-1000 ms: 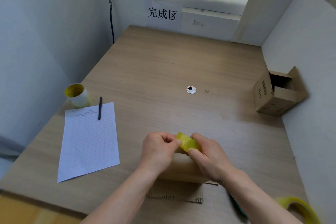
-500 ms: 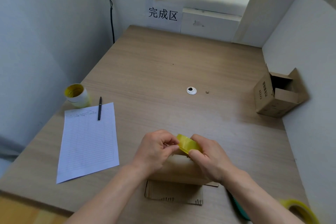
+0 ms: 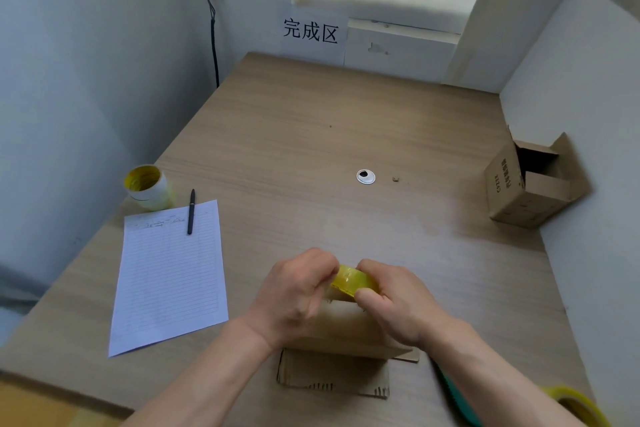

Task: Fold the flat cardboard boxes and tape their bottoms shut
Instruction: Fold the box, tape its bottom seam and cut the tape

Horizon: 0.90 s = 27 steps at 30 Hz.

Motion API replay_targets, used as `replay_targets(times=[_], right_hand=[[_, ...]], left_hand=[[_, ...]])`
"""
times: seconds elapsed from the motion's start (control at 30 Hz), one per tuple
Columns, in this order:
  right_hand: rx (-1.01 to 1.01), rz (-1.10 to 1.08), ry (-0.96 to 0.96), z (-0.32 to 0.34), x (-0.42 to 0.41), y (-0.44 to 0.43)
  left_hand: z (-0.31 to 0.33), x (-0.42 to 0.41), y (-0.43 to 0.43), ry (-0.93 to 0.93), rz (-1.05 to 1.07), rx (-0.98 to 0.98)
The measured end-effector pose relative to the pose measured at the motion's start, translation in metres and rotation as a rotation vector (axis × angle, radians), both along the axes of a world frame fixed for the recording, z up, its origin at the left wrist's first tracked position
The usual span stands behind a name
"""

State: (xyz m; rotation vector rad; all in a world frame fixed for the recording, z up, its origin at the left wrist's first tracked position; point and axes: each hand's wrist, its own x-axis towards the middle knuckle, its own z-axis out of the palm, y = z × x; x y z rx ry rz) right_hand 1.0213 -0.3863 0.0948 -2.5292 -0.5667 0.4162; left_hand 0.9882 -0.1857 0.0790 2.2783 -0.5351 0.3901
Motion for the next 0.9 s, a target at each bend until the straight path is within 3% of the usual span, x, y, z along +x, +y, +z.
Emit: replay_targets(times=[0.1,0.2,0.27,0.5,0.73,0.83,0.9], right_hand=[[-0.011,0.018,-0.009,0.001,0.000,0.001],[-0.020,0.038,-0.008,0.003,-0.002,0.001],[-0.030,0.040,-0.013,0.004,-0.003,0.002],[-0.062,0.064,-0.024,0.004,-0.002,0.004],[-0.076,0.090,-0.032,0.005,-0.003,0.006],[0.017,0.020,0.009,0.005,-0.001,0.001],[0.205,-0.129,0.055,-0.006,-0.002,-0.008]], left_hand=[[0.000,-0.013,-0.007,0.208,0.173,-0.264],[0.010,-0.020,-0.014,0.613,0.379,-0.799],[0.015,-0.020,-0.015,0.768,0.425,-1.014],[0.016,-0.007,-0.012,0.953,0.460,-1.082],[0.012,0.001,-0.022,0.981,0.493,-0.894],[0.011,0.001,-0.027,0.945,0.499,-0.943],[0.010,0.003,-0.026,0.956,0.522,-1.052]])
